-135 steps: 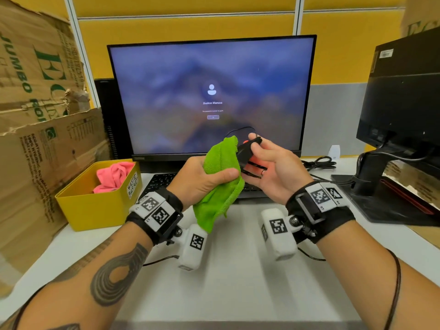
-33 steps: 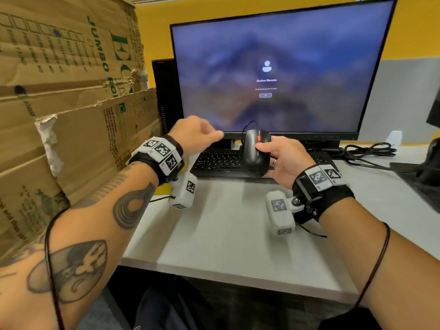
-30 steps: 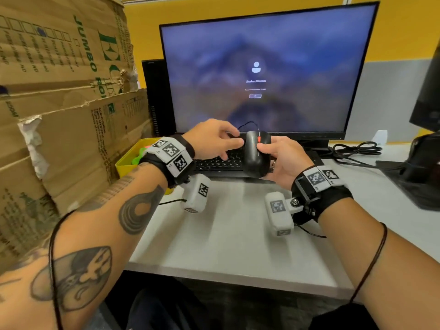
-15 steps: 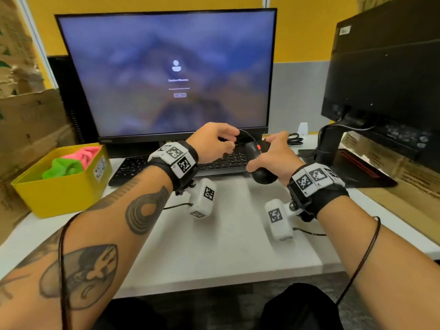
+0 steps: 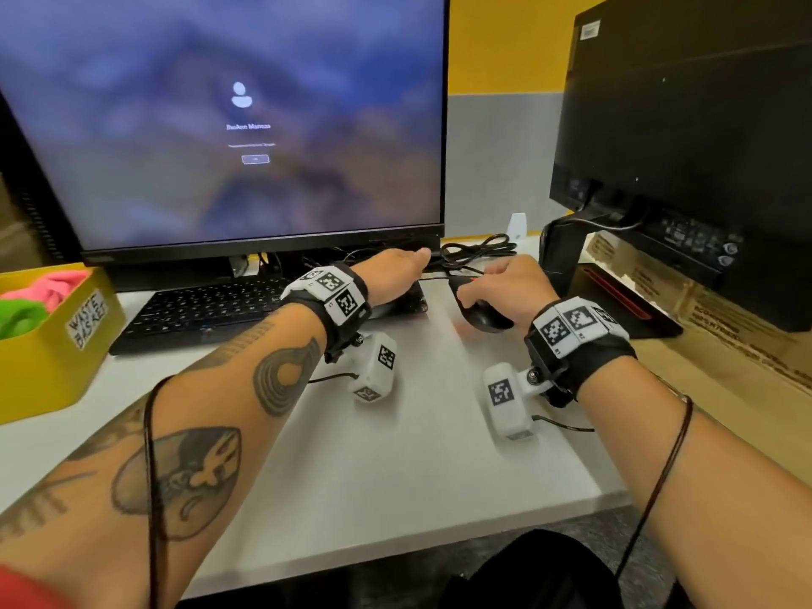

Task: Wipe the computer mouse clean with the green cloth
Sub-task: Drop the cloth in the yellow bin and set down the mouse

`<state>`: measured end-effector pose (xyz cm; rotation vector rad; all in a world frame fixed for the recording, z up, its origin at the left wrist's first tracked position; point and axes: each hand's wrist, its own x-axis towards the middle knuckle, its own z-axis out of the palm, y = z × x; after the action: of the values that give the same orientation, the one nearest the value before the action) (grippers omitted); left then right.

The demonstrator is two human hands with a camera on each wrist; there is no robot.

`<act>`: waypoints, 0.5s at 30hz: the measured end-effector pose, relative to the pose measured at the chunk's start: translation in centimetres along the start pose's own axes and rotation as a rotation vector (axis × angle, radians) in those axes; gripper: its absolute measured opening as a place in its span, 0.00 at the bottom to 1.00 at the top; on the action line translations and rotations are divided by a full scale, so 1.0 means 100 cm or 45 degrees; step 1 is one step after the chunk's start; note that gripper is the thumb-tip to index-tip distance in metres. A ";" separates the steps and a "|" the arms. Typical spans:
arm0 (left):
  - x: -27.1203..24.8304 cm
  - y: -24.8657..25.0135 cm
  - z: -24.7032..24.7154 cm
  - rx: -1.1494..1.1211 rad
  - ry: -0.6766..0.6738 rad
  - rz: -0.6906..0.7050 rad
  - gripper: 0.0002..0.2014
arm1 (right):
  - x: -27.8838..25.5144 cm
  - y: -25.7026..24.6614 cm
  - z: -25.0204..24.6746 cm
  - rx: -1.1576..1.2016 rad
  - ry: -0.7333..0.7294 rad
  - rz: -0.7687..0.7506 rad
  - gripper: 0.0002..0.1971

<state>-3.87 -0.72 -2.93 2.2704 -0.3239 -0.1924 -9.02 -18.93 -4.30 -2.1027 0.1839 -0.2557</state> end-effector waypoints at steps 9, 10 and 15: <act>0.024 0.013 0.001 -0.192 0.046 -0.066 0.32 | 0.037 -0.004 0.005 -0.331 -0.081 0.181 0.26; 0.025 0.013 0.000 -0.177 0.043 -0.059 0.32 | 0.039 -0.007 0.007 -0.375 -0.093 0.199 0.30; 0.026 0.004 -0.004 0.150 -0.049 0.083 0.18 | 0.048 -0.012 0.012 -0.526 -0.134 0.226 0.40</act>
<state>-1.35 -1.43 -2.40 2.3707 -0.4390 -0.1874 -4.05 -18.38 -3.36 -2.4825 0.3848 0.0030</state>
